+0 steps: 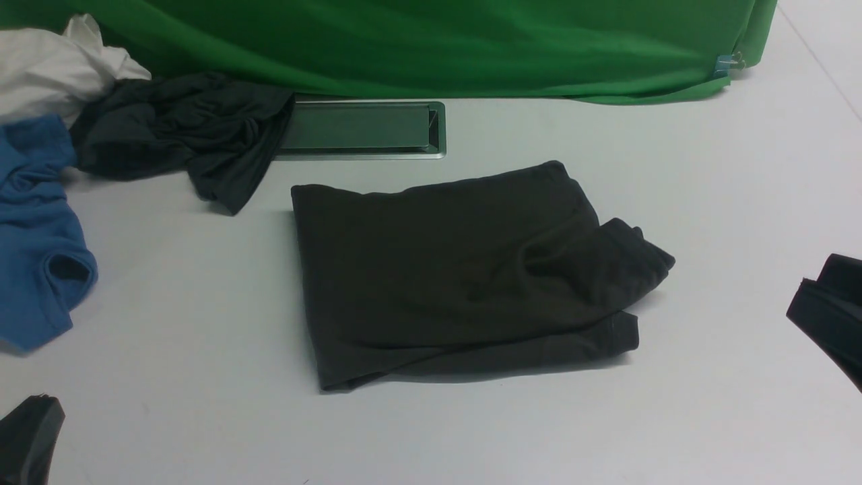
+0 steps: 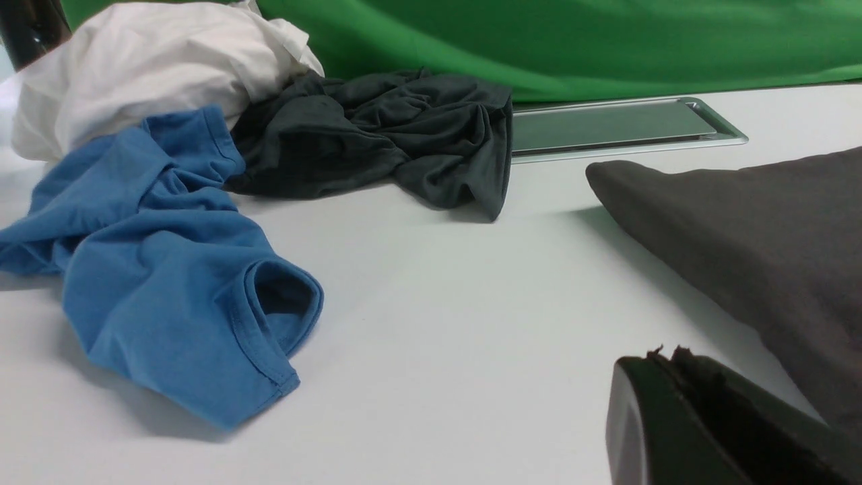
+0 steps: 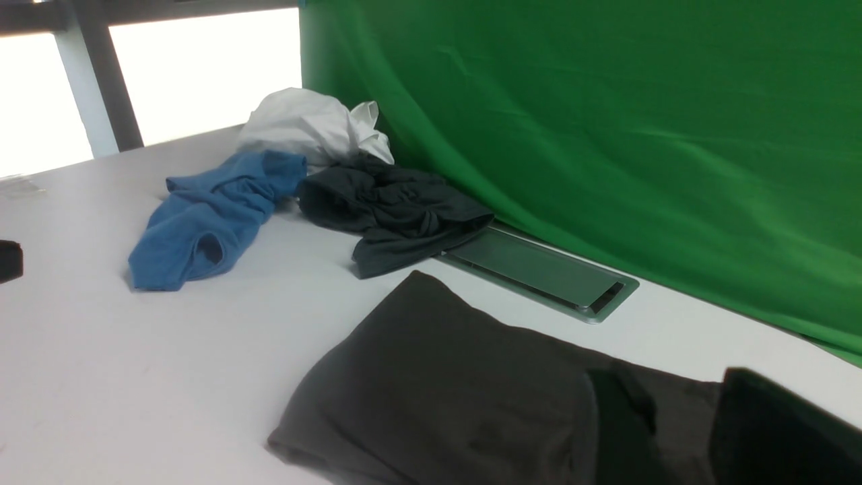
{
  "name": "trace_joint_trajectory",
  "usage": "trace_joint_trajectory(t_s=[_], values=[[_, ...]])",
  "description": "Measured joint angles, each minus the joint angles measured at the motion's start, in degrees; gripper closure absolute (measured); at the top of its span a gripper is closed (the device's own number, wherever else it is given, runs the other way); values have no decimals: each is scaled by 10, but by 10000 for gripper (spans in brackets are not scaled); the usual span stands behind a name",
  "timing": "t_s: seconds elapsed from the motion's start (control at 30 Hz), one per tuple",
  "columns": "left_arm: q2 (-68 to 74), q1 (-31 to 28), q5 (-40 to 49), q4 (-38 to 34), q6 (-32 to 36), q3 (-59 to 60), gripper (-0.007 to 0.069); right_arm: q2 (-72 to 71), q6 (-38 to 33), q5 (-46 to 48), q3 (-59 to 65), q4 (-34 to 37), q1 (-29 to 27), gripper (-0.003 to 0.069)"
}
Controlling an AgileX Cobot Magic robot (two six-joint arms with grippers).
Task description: Fold a long-sleeved shirt on a white desktop.
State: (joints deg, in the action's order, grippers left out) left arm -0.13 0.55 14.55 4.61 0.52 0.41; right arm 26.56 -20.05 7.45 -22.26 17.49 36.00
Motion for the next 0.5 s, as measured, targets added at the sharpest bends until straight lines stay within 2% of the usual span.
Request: trace_joint_trajectory(t_s=[0.5], values=[[0,0,0,0,0,0,605,-3,0,0,0,0,0,420]])
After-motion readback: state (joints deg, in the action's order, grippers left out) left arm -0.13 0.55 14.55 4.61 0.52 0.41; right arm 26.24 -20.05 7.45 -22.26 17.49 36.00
